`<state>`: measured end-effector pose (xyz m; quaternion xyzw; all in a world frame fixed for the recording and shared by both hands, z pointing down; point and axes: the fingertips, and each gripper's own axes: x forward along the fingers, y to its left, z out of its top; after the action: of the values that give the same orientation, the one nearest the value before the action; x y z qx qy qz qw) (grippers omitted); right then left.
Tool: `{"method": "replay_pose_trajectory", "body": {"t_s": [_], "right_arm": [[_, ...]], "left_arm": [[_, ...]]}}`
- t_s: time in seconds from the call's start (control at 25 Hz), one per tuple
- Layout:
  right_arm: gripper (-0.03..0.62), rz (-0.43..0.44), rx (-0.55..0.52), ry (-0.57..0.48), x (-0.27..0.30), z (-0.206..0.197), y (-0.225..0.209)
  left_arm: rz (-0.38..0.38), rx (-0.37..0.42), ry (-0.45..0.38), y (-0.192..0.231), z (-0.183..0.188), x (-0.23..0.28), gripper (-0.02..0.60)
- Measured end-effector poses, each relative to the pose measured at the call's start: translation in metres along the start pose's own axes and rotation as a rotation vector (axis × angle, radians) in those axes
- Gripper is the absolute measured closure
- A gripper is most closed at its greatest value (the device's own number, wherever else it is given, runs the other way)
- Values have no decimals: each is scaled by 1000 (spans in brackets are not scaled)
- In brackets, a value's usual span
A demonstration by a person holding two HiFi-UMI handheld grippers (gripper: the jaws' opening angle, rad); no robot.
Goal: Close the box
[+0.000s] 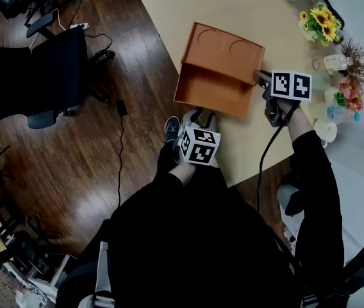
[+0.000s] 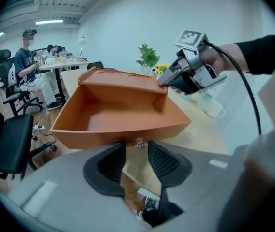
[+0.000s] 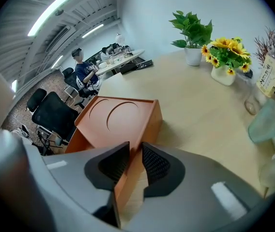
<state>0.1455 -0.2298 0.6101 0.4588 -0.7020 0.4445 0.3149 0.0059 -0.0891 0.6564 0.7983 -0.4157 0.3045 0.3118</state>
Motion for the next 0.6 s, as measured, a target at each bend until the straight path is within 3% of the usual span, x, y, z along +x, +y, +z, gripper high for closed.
{"method": "replay_pose_trajectory", "body": {"t_s": [0.12,0.16,0.6], "right_arm": [[508,6,-1,8,0,-1,1],[510,8,-1,9,0,-1,1],[510,15,9,13,1,-1,2]], "left_arm": [[-21,-27,-11,4,4,5,471],[-35,-33,-13,4,6,5,529],[-41,-22,-53,16,51,30,529]]}}
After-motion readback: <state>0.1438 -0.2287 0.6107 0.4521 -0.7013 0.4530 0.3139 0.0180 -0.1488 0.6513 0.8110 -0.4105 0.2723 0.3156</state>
